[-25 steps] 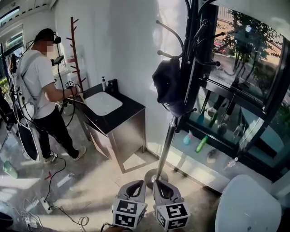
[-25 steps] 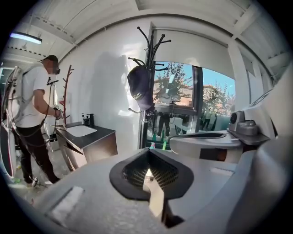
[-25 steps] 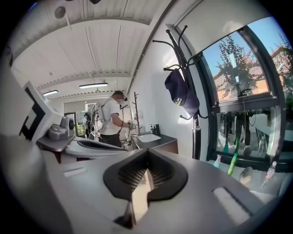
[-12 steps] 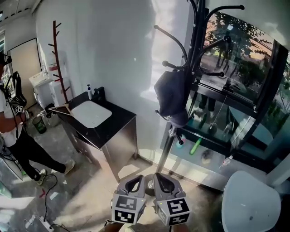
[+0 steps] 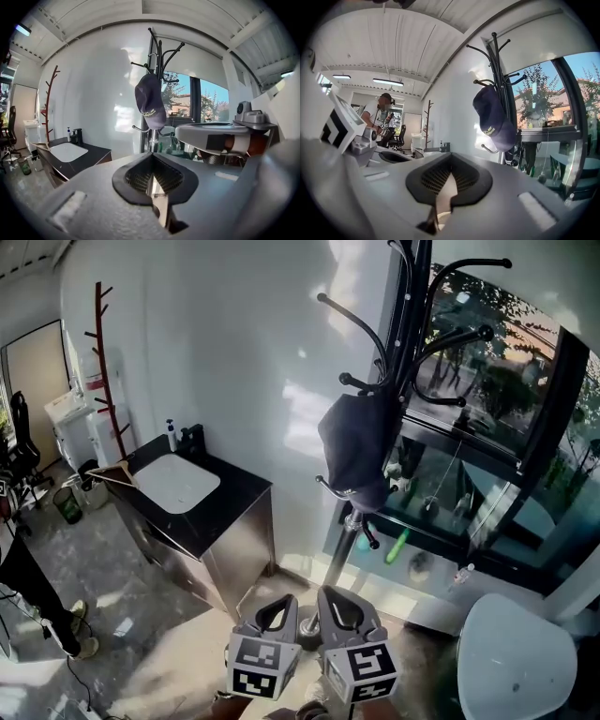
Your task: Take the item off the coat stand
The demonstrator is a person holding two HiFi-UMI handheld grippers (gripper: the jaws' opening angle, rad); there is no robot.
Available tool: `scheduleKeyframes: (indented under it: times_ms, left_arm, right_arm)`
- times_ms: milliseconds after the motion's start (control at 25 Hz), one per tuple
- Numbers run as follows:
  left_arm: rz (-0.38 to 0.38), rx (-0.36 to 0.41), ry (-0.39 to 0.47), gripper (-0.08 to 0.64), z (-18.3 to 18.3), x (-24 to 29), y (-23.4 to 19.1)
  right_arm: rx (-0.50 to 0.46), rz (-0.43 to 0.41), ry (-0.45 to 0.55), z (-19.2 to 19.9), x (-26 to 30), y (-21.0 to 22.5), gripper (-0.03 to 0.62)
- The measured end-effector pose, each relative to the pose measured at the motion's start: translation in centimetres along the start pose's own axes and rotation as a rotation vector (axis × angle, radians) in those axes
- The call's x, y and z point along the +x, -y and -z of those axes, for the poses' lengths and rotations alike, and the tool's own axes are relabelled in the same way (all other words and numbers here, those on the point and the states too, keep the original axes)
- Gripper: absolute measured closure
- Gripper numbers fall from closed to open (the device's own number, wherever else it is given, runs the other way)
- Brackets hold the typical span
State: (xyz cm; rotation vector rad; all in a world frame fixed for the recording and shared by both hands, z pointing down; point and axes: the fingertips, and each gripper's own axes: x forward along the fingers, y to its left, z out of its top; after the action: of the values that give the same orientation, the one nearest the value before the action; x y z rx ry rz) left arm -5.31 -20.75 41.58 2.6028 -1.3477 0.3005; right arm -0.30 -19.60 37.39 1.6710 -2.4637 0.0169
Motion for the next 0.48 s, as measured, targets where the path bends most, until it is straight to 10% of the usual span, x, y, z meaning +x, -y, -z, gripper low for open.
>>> scheduleKeyframes:
  times_ms: [480]
  left_arm:
    - [-0.041,0.036,0.061,0.561,-5.2,6.0,-1.2]
  right_arm:
    - [-0.095,0.017,0.123,-5.9,3.7,7.0,0.595]
